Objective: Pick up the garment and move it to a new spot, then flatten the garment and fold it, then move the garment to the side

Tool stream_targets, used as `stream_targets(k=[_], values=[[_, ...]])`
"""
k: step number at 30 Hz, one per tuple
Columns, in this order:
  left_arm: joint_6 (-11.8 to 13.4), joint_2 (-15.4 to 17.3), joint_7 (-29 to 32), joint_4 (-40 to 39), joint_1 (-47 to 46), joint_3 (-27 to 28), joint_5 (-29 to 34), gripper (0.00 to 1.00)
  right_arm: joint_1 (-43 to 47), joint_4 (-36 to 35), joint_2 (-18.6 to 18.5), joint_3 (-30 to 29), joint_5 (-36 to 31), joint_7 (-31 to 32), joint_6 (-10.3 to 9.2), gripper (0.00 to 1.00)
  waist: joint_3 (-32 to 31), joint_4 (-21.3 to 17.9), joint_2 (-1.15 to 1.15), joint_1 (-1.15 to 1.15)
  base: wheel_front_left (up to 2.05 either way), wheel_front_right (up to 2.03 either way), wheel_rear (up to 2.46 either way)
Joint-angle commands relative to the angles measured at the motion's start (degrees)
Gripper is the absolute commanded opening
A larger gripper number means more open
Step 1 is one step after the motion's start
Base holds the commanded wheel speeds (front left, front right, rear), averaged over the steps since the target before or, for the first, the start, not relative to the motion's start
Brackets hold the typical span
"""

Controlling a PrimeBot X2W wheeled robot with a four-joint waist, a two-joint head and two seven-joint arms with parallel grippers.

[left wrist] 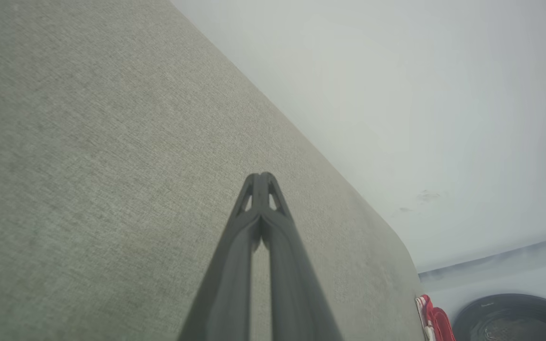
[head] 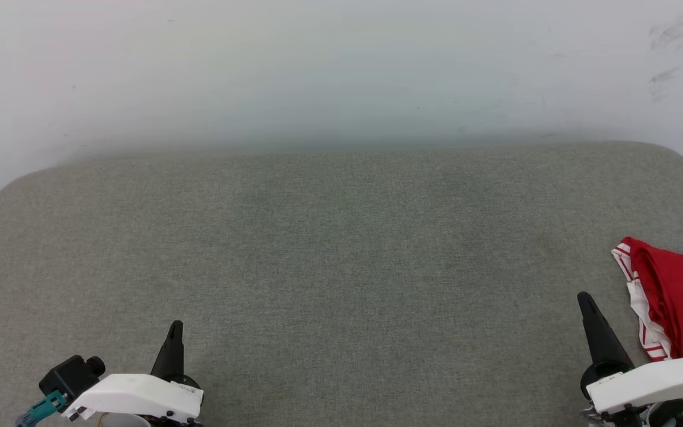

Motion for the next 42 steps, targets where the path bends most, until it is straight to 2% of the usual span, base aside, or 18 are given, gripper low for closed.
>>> stream_targets(k=[1, 42], values=[[-0.6, -0.1, 0.5, -0.5, -1.8, 0.9, -1.7, 0.0, -1.9, -0.2, 0.1, -0.2, 2.3, 0.1, -0.01, 0.0, 0.0, 0.0, 0.0, 0.0, 0.0, 0.0, 0.0], [-5.8, -3.5, 6.8, 0.8, -4.3, 7.1, -22.3, 0.0, -5.3, 4.2, 0.3, -1.7, 27.3, 2.2, -0.02, 0.0, 0.9, 1.1, 0.0, 0.0, 0.0, 0.0, 0.0]])
